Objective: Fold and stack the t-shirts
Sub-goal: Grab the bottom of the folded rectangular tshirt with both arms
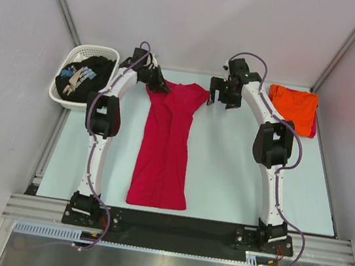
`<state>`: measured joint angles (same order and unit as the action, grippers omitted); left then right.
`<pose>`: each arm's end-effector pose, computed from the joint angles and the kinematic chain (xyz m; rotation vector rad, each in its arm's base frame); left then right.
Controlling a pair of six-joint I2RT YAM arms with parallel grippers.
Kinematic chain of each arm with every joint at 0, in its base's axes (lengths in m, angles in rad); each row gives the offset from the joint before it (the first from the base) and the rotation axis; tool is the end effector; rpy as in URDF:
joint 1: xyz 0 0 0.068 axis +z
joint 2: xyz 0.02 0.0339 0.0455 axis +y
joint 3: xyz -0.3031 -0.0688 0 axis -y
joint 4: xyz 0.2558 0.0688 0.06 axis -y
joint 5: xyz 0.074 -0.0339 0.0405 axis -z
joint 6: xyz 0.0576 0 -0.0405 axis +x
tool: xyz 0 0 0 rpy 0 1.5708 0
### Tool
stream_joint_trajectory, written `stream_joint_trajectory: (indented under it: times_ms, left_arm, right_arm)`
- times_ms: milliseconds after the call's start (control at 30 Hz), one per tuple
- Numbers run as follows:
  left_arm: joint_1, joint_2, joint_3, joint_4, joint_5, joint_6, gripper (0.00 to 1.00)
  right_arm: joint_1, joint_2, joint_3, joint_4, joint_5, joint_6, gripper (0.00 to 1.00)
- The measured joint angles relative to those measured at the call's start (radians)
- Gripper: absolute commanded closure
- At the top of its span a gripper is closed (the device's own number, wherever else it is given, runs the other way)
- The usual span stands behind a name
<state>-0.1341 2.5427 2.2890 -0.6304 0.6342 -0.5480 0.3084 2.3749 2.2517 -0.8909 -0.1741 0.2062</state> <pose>0.5993 -0.1153 0.1851 -0.2263 2.5036 -1.0707 0.5388 0.1821 0.2409 -0.1988 2.6101 0.4112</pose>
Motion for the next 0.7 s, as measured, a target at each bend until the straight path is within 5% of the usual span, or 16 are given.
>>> stream_joint_trajectory:
  times_ms: [100, 200, 700]
  left_arm:
    - [0.000, 0.001, -0.007, -0.019, 0.000, 0.001, 0.88]
    - [0.000, 0.007, -0.008, -0.032, 0.006, 0.011, 0.01]
    - [0.041, -0.019, -0.020, -0.020, -0.025, 0.033, 0.00]
  right_arm:
    - [0.002, 0.000, 0.000, 0.000, 0.000, 0.000, 0.06]
    - [0.004, 0.000, 0.000, 0.000, 0.000, 0.000, 0.06]
    - [0.010, 0.109, 0.088, 0.138, -0.053, 0.092, 0.08]
